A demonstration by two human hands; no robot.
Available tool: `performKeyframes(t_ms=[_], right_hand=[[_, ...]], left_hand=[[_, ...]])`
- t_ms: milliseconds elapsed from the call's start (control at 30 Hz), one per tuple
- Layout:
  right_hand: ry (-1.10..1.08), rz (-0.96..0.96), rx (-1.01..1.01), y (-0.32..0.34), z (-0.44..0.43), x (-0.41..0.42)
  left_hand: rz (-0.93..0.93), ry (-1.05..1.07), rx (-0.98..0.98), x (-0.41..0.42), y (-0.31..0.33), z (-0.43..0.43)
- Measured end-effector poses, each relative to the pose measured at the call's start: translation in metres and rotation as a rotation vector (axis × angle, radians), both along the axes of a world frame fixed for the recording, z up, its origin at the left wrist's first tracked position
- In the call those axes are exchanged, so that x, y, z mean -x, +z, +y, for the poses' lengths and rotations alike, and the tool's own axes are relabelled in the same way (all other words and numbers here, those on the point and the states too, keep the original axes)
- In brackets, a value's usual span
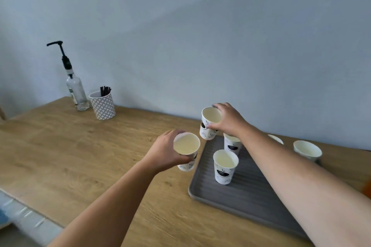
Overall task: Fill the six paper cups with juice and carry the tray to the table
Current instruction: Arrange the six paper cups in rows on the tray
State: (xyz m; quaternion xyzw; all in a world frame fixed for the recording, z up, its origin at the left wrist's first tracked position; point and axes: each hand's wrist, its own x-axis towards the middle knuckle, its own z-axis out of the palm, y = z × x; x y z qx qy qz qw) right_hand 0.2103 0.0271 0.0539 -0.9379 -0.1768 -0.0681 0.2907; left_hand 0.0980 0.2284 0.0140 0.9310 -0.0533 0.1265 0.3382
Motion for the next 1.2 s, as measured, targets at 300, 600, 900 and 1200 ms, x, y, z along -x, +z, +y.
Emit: performKeyframes(t_ms=[300, 600, 900, 1200], right_hand=[[-0.238, -0.039, -0.014, 0.023, -0.100, 0.072], [-0.449, 0.057, 0.046, -0.009, -0.200, 0.122], [-0.410, 0.181, 0.035, -0.068, -0.236, 0.116], [-0.383, 0.192, 0.056, -0.117, -0.235, 0.110]], left_hand=[[-0.044, -0.224, 0.005, 0.010, 0.020, -0.082], [0.059, -0.342, -0.055, 0.005, -0.005, -0.180], [0.170, -0.265, -0.123, -0.016, -0.044, -0.224], [0.206, -0.163, -0.056, -0.017, -0.070, -0.233]])
